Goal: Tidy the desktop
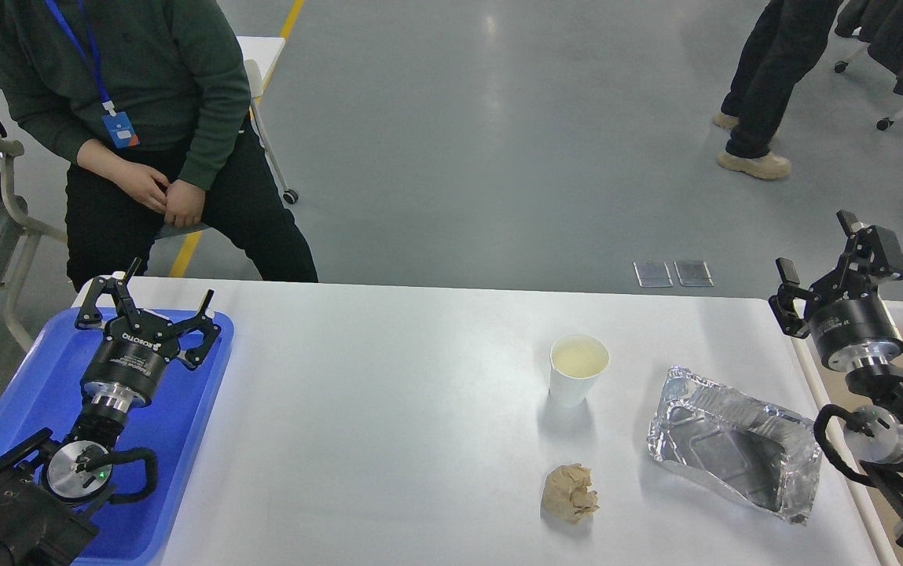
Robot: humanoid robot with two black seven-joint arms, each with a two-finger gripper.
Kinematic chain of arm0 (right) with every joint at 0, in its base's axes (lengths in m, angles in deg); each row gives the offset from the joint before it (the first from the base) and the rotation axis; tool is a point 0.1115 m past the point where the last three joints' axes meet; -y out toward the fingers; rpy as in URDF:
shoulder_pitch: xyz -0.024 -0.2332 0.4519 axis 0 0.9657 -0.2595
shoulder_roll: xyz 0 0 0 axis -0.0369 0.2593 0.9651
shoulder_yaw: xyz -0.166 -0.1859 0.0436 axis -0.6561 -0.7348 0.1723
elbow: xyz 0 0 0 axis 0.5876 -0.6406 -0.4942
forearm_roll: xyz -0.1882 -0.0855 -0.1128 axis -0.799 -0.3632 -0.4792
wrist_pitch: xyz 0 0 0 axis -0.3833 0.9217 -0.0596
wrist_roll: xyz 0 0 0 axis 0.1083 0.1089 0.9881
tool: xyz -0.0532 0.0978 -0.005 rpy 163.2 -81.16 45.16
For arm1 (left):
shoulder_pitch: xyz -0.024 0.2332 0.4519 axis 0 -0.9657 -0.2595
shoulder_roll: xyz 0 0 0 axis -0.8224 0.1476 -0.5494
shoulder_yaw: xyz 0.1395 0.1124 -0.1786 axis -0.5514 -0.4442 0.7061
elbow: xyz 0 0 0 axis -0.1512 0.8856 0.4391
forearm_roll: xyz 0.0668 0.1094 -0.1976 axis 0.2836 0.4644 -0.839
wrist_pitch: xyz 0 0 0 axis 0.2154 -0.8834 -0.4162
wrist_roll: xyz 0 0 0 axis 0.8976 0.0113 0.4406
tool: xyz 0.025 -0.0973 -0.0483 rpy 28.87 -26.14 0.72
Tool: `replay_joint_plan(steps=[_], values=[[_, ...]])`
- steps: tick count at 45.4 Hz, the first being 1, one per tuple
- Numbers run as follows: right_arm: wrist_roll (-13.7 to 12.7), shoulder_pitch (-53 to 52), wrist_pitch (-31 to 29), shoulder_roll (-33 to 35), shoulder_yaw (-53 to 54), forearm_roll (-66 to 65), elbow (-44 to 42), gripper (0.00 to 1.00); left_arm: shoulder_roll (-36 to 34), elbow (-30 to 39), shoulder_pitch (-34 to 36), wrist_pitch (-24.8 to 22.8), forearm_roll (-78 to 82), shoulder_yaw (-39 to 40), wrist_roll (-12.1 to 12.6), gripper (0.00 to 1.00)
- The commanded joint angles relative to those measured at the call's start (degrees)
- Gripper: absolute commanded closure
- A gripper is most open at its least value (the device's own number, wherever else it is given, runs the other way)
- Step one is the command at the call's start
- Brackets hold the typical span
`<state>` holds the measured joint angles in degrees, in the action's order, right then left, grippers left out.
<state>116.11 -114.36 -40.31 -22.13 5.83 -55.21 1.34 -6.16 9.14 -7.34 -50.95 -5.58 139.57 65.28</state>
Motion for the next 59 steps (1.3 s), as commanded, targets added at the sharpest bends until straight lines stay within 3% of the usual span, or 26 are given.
replay_joint_plan(steps=[1, 44, 59], values=[[0.03, 0.2, 0.04, -0.2, 0.24, 0.0, -0.17, 0.0, 0.0, -0.01, 0.01, 0.0, 0.0, 0.0, 0.0, 0.01], [0.03, 0.99, 0.13, 1.29, 0.07, 0.0, -0.61, 0.0, 0.0, -0.01, 0.01, 0.0, 0.0, 0.0, 0.0, 0.01], [-0.05, 3.8, -0.31, 10.34, -3.09, 0.35, 1.23, 0.0, 0.0, -0.01, 0.01, 0.0, 0.0, 0.0, 0.0, 0.01]])
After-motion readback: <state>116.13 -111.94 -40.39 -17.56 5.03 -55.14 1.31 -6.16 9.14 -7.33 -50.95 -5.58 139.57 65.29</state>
